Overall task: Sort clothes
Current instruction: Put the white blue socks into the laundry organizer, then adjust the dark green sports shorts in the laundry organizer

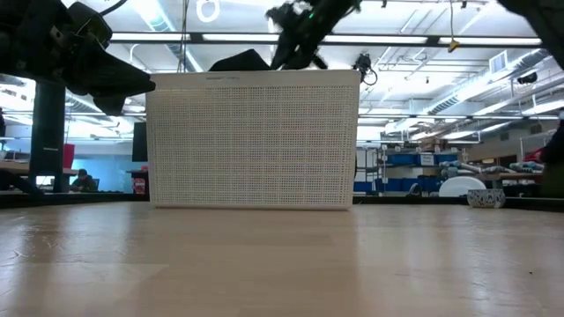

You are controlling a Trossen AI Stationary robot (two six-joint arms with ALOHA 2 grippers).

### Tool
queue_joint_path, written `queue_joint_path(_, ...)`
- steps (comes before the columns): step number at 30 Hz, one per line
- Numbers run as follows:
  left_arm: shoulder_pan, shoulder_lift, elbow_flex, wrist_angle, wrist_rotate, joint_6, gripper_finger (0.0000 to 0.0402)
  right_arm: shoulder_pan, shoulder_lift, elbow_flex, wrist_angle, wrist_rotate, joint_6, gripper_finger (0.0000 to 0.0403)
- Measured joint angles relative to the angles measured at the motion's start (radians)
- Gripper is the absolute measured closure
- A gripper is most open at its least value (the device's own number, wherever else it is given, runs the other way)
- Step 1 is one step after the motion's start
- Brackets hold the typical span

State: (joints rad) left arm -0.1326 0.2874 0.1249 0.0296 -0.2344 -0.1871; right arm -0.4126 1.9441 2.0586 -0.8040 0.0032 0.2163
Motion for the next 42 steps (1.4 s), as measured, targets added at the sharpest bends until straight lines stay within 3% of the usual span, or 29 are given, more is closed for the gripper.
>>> queue_joint_path(7,0.000,0.000,0.000,0.002,0.000,-0.002,0.0295,-0.034,-0.112,0.002,-0.178,0.040,0.058,0.0258)
queue_joint_path(13,0.000,0.000,0.000,0.002,0.000,-0.006,0.0295,-0.146,-0.165,0.002,-0.355,-0.020,0.110,0.0258)
queue_joint_path(18,0.000,0.000,0.000,0.003,-0.017,-0.008,0.0295,-0.259,-0.164,0.002,-0.389,-0.086,0.098,0.0258)
queue_joint_path(22,0.000,0.000,0.000,0.020,-0.096,-0.030,0.0295,-0.348,-0.163,-0.018,-0.375,-0.108,0.101,0.0259)
queue_joint_path(33,0.000,0.000,0.000,0.034,-0.345,-0.034,0.0295,-0.487,-0.162,-0.114,-0.275,-0.107,-0.354,0.0275)
queue_joint_path(39,0.000,0.000,0.000,0.039,-0.366,-0.035,0.0295,-0.530,-0.162,-0.244,-0.169,-0.253,-0.472,0.0284)
queue_joint_path(42,0.000,0.000,0.000,0.040,-0.366,-0.035,0.0295,-0.529,-0.162,-0.303,-0.098,-0.261,-0.526,0.0287)
